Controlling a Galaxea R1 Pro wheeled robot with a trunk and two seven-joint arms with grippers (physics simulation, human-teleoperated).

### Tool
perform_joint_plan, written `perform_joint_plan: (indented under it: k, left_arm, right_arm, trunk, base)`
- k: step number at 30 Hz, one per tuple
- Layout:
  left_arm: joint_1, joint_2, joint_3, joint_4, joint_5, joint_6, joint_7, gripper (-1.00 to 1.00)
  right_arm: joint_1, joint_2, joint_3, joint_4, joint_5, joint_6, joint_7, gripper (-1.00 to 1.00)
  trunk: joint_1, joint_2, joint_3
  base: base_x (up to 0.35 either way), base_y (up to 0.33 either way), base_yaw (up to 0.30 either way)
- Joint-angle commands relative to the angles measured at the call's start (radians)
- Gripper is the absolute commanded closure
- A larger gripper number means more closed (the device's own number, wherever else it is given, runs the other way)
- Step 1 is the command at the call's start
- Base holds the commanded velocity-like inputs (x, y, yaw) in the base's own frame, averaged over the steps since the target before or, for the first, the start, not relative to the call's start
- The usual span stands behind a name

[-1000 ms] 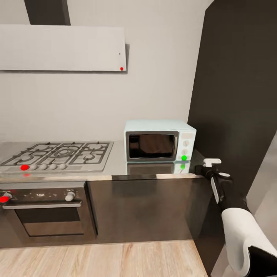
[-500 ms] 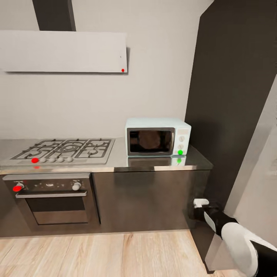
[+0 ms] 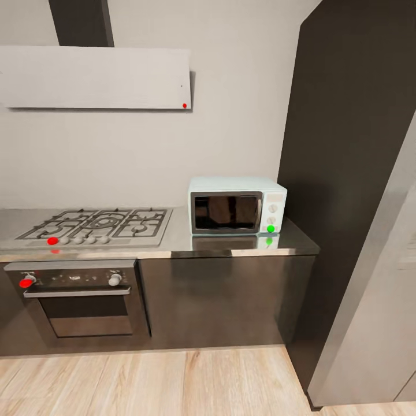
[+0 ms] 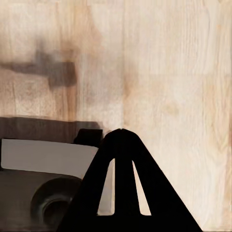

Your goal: In the kitchen, take the popcorn bag from the countertop, put it into the microwave, and heat it until the popcorn is cooked so the cooked popcorn ends up inside the bag.

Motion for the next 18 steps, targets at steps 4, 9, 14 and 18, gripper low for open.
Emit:
perform_joint_plan:
  k: [4, 9, 14, 18]
  left_arm:
    - [-0.005, 0.001, -0.008, -0.004, 0.009, -0.002, -0.002, -1.00]
    - [-0.005, 0.004, -0.008, -0.004, 0.008, -0.002, -0.002, -1.00]
    - [-0.005, 0.009, -0.008, -0.004, 0.008, -0.002, -0.001, -1.00]
    - [-0.005, 0.009, -0.008, -0.004, 0.008, -0.002, -0.001, -1.00]
  right_arm:
    - [0.009, 0.007, -0.004, 0.003, 0.010, -0.004, 0.005, 1.00]
    - [0.010, 0.021, -0.004, 0.002, 0.011, -0.004, 0.007, 1.00]
    - [0.067, 0.057, -0.006, 0.000, 0.014, 0.007, -0.010, 1.00]
    - [0.067, 0.057, -0.006, 0.000, 0.014, 0.007, -0.010, 1.00]
  trunk:
    - [0.000, -0.001, -0.001]
    - [0.000, -0.001, -0.001]
    - [0.000, -0.001, -0.001]
    - [0.000, -0.001, -0.001]
  base:
    - [0.000, 0.000, 0.000]
    - [0.000, 0.000, 0.000]
    - [0.000, 0.000, 0.000]
    - [0.000, 0.000, 0.000]
